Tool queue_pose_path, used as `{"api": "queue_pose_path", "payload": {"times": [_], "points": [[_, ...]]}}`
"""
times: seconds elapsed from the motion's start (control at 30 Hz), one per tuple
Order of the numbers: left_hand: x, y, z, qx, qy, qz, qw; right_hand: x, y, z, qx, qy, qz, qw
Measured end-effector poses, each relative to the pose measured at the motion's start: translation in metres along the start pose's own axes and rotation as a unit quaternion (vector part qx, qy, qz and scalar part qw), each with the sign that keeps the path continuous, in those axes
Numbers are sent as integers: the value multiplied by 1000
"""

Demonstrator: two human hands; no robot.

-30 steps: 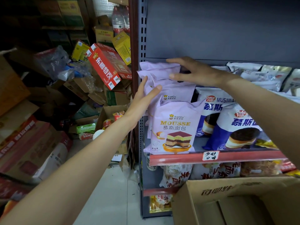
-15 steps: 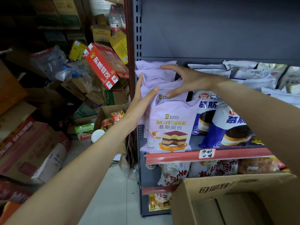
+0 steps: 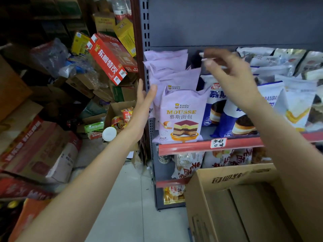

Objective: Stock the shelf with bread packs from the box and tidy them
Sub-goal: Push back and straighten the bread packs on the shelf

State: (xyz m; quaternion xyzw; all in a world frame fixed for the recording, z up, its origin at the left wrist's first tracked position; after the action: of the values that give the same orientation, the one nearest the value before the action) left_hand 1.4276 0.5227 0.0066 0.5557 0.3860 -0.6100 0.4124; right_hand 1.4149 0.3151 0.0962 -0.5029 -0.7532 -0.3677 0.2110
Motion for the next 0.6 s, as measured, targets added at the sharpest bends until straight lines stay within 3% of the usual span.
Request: {"api": "queue_pose_path", "payload": {"times": [0.07,0.2,0.33,0.43,0.53,0.6], "points": [[8,-10,6,20,31,-25,999,-5,-40,21,-52,39,36,997],[20,-17,13,38,76,-61,994,-25,-74,68,-48,24,119,991],[30,-17,22,61,107,-30,992,-29,-71,92,21,81,141,987],[36,-17,25,36,104,-1,994,-28,-68,102,72,133,138,979],[31,-20,22,6,133,-5,991,-30,-66,104,74,142,143,977],[24,-32,26,12,85,31,996,-37,-67,100,57,128,161,977]]}}
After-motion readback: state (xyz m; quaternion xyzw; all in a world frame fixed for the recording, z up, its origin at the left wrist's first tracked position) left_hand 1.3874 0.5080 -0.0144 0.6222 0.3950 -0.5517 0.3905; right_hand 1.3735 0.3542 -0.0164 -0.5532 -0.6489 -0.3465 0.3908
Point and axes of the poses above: each hand's wrist, its own y-axis towards the middle knuckle, its own z-axis out of the palm, x = y × z, the point moved 1 cm from there along y, towards the middle knuckle, and after that the axes turned 15 degrees about x, right-handed, at the moved point
